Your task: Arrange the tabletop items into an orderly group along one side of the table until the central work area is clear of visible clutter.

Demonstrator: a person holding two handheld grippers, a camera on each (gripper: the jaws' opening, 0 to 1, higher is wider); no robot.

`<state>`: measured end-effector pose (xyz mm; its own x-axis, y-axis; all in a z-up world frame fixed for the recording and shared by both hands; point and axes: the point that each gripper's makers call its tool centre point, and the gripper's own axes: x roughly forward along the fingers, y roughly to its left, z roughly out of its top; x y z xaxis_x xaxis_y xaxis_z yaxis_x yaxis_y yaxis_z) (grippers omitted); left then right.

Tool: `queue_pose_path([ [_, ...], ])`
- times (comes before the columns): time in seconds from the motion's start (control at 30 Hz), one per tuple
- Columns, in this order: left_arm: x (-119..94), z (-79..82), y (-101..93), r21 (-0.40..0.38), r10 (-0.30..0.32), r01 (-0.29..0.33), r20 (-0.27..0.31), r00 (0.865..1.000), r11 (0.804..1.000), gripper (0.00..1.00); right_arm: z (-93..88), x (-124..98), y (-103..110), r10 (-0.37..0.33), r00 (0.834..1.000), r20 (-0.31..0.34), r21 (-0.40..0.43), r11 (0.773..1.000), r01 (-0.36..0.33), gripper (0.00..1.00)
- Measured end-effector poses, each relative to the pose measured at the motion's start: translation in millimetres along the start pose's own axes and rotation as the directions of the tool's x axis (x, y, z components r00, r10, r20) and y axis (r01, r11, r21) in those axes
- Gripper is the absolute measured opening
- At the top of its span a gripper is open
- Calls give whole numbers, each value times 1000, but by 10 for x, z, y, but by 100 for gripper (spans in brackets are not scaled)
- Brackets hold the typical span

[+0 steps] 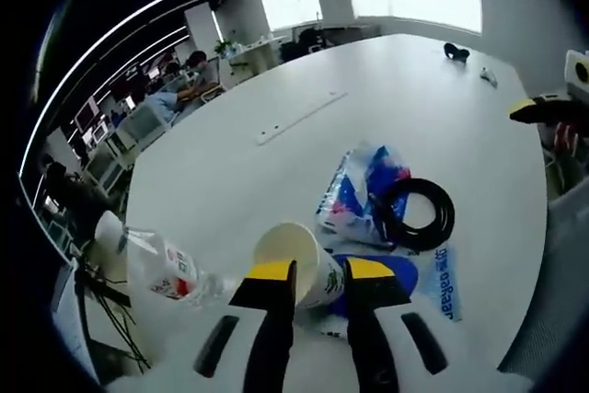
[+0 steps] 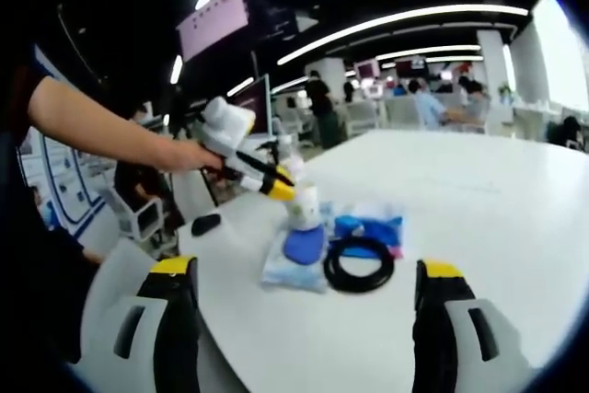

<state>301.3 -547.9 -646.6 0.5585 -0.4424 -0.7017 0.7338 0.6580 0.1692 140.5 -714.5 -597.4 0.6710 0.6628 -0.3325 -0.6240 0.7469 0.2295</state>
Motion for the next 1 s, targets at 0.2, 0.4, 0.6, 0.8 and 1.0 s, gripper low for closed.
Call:
queue_pose_path([
  [0.2,42,-47,-47,4,-18,18,-20,1000,1000,18,-28,-7,-15,-6,1000,-3,11,1000,6,96],
  [0.4,66,-100,-48,0,-27,27,-36,999,1000,16,-47,-1,-17,-9,1000,-10,11,1000,9,96],
  [0.6,74,-138,-42,2,-34,34,-54,998,999,9,-44,13,-20,-9,1000,-15,8,1000,9,96],
  [0.8,73,-131,-55,35,-48,50,-66,997,998,1,-22,25,-31,-11,1000,-13,4,1000,11,95],
  [1.0,49,-89,-5,48,-41,44,-68,997,998,1,-20,22,-43,-14,1000,-13,3,1000,14,95],
])
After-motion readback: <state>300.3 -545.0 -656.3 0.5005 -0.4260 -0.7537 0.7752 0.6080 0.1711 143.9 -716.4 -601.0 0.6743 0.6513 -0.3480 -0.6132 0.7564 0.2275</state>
